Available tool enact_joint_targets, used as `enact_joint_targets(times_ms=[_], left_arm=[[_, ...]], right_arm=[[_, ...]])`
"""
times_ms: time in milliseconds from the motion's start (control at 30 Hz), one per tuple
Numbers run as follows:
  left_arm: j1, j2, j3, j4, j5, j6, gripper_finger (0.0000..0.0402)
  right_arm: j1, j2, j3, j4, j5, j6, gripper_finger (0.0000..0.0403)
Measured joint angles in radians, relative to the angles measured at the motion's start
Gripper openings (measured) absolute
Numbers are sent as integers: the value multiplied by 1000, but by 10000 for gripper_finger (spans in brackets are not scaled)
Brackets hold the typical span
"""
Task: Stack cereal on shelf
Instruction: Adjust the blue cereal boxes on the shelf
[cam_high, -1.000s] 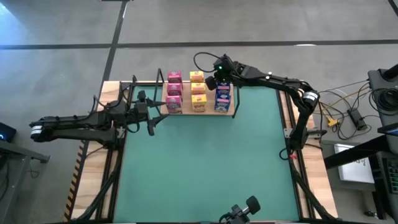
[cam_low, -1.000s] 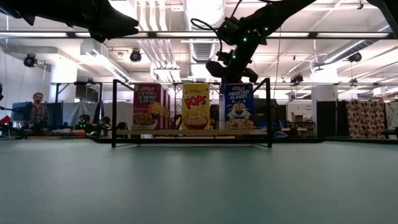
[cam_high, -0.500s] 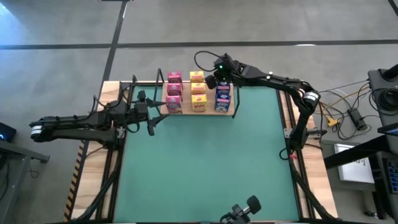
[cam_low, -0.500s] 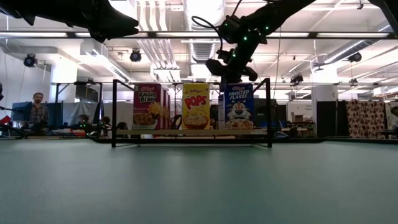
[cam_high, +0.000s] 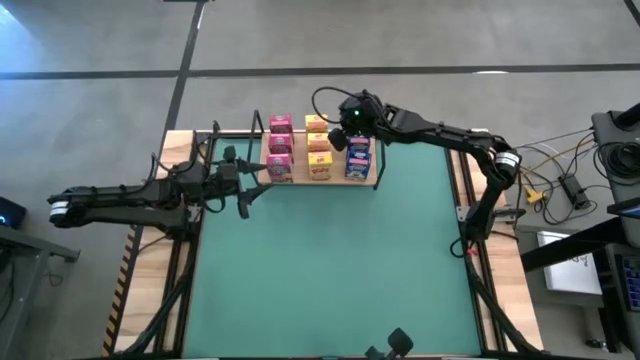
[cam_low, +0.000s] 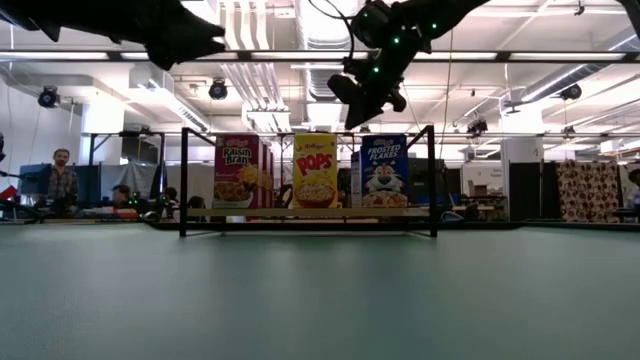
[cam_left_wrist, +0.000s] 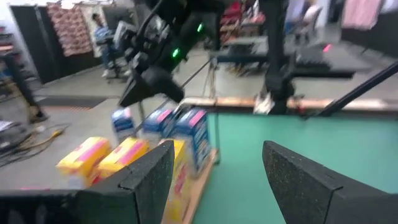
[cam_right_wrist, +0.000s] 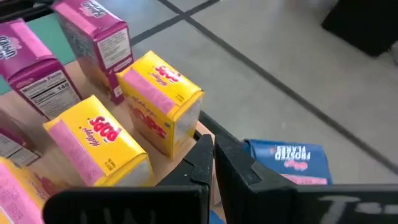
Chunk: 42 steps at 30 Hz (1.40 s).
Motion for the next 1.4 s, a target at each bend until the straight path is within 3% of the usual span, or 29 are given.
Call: enact_joint_targets(times_ms=[233, 400, 633, 800, 933, 1233, 1333, 1400], left_arm=[[-5, 68, 0, 113, 42, -55, 228], [-5, 103, 0, 131, 42, -63, 228], [-5, 111, 0, 136, 42, -38, 228], [-5, 105, 0, 131, 42, -11, 228], [-5, 101, 0, 122, 42, 19, 228], [-3, 100, 0, 136, -21, 90, 228], [-3, 115, 24, 139, -27, 110, 228], [-3, 131, 50, 140, -28, 128, 228]], right_arm=[[42, -33, -53, 50, -15, -178, 9], [-16, -99, -55, -41, -37, -263, 9], [-177, -126, -56, -156, -255, -332, 9], [-269, -126, -56, -211, -392, -505, 9], [-297, -124, -56, -215, -407, -583, 9], [-296, -77, -63, -217, -372, -492, 9], [-298, -101, -100, -204, -494, -454, 9], [-275, -141, -148, -142, -516, -450, 9]])
